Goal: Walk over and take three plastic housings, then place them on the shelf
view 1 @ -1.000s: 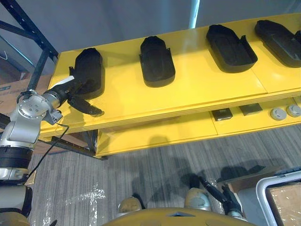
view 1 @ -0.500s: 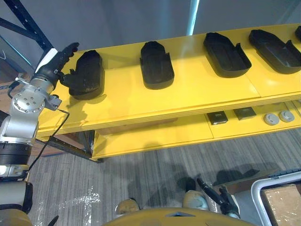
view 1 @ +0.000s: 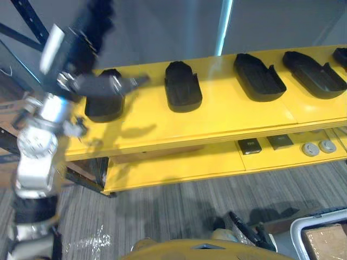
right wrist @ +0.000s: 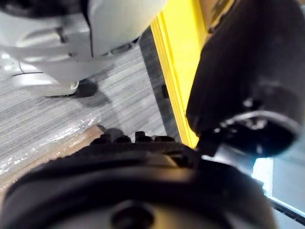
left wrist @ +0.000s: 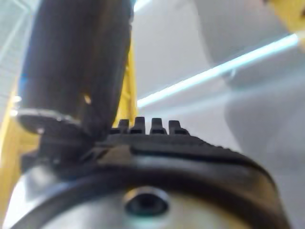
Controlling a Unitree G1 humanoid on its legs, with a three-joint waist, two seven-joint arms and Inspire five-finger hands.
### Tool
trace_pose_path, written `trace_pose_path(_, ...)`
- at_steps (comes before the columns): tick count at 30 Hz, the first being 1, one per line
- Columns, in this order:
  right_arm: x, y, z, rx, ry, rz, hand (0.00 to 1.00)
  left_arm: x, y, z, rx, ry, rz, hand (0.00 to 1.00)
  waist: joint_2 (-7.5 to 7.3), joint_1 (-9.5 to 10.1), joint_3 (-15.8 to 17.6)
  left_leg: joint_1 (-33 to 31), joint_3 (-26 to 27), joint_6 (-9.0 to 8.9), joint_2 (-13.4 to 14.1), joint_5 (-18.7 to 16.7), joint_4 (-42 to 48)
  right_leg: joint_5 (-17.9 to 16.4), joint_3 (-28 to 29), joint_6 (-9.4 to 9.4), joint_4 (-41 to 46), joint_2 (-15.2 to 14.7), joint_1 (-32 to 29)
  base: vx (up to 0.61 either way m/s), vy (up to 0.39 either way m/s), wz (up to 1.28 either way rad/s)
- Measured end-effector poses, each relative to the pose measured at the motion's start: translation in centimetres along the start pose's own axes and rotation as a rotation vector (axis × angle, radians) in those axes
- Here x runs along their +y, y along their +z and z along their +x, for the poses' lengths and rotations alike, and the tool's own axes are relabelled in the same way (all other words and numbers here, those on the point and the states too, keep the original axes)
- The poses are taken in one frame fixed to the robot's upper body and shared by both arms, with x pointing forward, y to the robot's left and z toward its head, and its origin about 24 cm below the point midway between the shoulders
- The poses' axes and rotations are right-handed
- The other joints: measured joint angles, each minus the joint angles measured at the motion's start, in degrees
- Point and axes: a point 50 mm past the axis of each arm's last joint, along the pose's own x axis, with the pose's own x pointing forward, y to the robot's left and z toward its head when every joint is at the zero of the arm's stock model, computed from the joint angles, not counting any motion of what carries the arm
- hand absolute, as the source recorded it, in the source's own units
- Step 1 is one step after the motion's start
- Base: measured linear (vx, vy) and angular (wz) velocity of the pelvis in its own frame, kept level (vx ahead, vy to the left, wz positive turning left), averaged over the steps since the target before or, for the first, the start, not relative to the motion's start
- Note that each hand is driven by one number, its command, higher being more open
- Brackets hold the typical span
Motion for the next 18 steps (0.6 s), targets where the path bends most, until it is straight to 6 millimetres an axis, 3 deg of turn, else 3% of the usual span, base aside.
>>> trace_pose_path(2, 0.1, 0.0, 0.0, 0.0, -0.006, 0.004, 1.0, -2.2, -2.1, -1.0, 0.088, -0.091, -0.145, 1.0, 0.12, 0.07, -0.23, -0.02, 0.0, -0.1, -0.06, -0.07, -0.07, 0.05, -0.02, 0.07, -0.19, -0.01, 0.08, 0.0, 0.0, 0.02)
trace_pose_path(6, 0.2, 0.2, 0.2, 0.001, -0.018, -0.003, 1.0, -7.5, -7.7, -4.7, 0.323, -0.327, -0.672, 1.0, -0.11, 0.22, -0.31, 0.76, 0.29, -0.3, -0.35, 0.28, -1.49, 0.47, -0.03, -0.22, -1.08, 0.08, 0.4, 0.0, -0.005, -0.03)
trace_pose_path(9, 0.6, 0.8, 0.5, -0.007, 0.001, -0.019, 1.0, -10.7, -12.1, -8.2, 0.582, -0.352, -0.888, 1.0, -0.36, 0.05, -1.1, 1.24, 1.1, -0.34, -0.55, 0.42, -2.21, 0.85, 0.61, -0.7, -2.1, 0.23, 0.38, 0.0, -0.006, -0.12)
trace_pose_path(10, 0.7, 0.9, 0.6, -0.006, 0.008, -0.023, 1.0, -11.1, -12.9, -9.0, 0.636, -0.327, -0.91, 1.0, -0.43, -0.02, -1.06, 1.45, 1.25, -0.35, -0.57, 0.42, -2.41, 0.85, 0.7, -0.71, -2.1, 0.24, 0.4, 0.0, -0.007, -0.18)
trace_pose_path(11, 1.0, 1.1, 0.7, -0.003, 0.027, -0.041, 1.0, -11.8, -14.7, -11.1, 0.761, -0.234, -0.958, 1.0, -0.67, -0.15, -1.02, 1.94, 1.54, -0.49, -0.63, 0.51, -2.97, 0.82, 0.81, -0.74, -2.1, 0.32, 0.36, 0.0, -0.007, -0.09)
trace_pose_path(13, 1.0, 1.0, 0.7, 0.008, 0.041, -0.058, 1.0, -12.1, -16.1, -13.6, 0.863, -0.136, -1.002, 1.0, -0.97, -0.14, -0.93, 1.96, 1.45, -0.5, -0.63, 0.52, -3.09, 0.84, 0.73, -0.71, -2.1, 0.36, 0.38, 0.01, -0.008, -0.01)
trace_pose_path(18, 0.6, 1.0, 1.0, 0.031, 0.035, -0.078, 1.0, -12.9, -17.2, -19.3, 1.08, -0.019, -1.045, 1.0, -1.52, 0.25, -0.77, 2.96, 1.15, -0.48, -1.19, 0.69, -4.06, 0.82, 0.3, -0.75, -2.09, 0.02, 1.04, 0.0, 0.0, 0.0)
